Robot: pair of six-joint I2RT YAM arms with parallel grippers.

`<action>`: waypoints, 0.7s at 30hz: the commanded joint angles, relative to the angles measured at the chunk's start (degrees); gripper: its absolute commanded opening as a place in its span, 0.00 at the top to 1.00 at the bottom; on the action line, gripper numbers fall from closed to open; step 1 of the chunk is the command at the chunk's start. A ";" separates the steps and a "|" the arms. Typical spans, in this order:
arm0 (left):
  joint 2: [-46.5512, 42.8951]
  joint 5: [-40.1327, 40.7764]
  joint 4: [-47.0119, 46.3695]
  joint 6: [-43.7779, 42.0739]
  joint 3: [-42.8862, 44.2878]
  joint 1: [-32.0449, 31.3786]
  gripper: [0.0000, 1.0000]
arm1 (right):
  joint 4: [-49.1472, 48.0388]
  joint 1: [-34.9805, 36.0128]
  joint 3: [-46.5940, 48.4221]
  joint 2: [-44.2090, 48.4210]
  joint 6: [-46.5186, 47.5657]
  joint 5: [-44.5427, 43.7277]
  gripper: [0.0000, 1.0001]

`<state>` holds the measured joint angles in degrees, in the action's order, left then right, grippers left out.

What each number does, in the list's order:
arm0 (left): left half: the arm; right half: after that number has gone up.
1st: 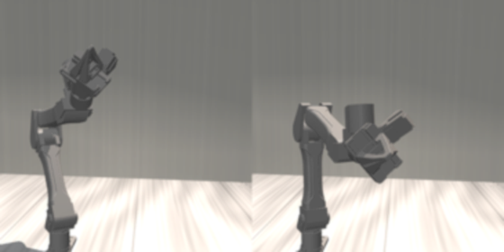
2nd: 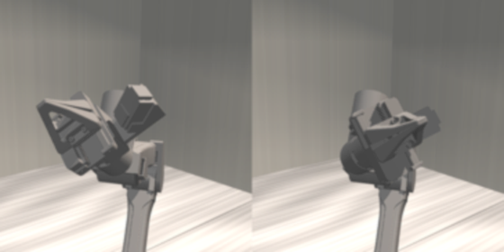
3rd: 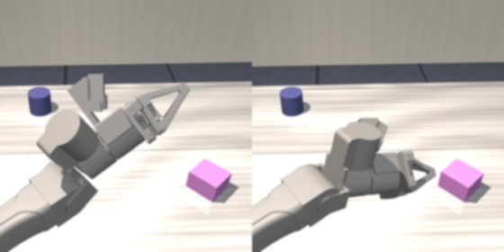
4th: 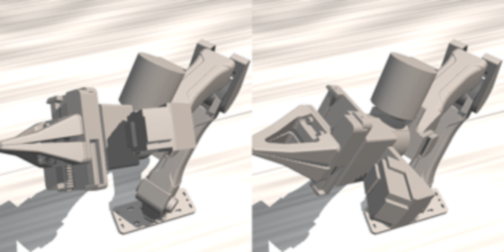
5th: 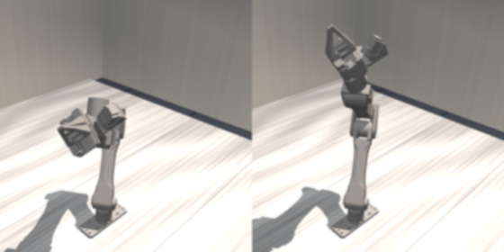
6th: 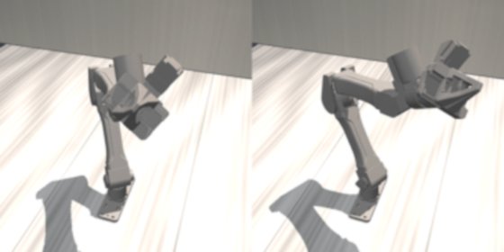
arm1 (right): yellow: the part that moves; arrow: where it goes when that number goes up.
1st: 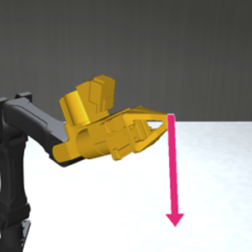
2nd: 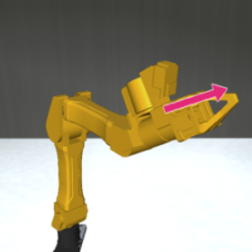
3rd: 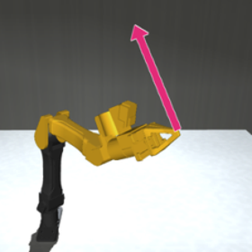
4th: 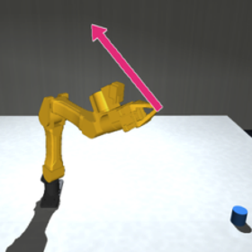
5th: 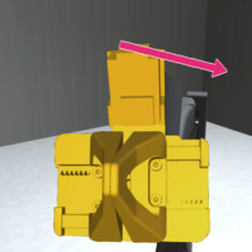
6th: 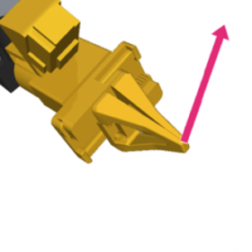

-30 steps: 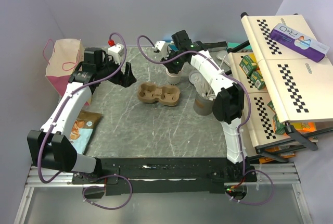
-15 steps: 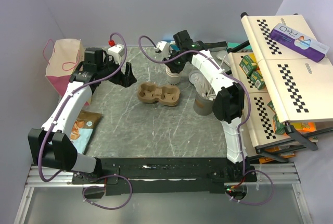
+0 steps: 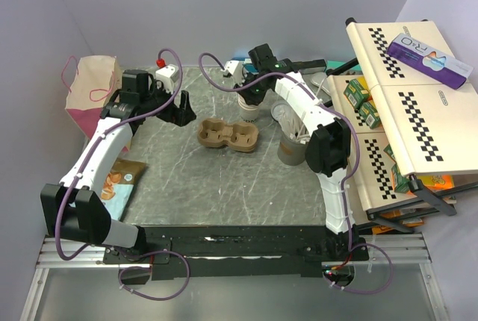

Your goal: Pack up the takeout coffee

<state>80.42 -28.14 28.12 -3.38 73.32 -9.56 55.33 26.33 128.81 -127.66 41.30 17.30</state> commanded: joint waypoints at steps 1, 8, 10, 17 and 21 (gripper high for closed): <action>-0.53 -0.25 -1.66 0.65 0.33 0.16 0.08 | 0.57 -0.31 -1.28 -1.19 2.03 -0.60 0.72; -0.79 -0.42 -1.84 0.92 -0.11 0.07 0.08 | 0.39 -0.22 -1.64 -1.02 2.38 -0.86 0.75; -0.71 -0.42 -1.75 1.00 -0.11 0.16 0.08 | 0.13 -0.31 -1.72 -0.93 2.21 -0.69 0.76; -0.79 -0.60 -2.01 1.18 -0.37 0.16 0.08 | -0.05 -0.22 -1.37 0.04 2.12 -0.43 0.80; -0.36 -0.86 -2.28 1.36 -0.11 0.16 0.08 | -0.22 -0.31 -1.46 0.56 1.94 -0.25 0.87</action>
<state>80.42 -28.16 27.75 -3.18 73.30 -9.56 55.31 26.33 126.98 -127.72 42.50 16.71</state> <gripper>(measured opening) 0.918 0.149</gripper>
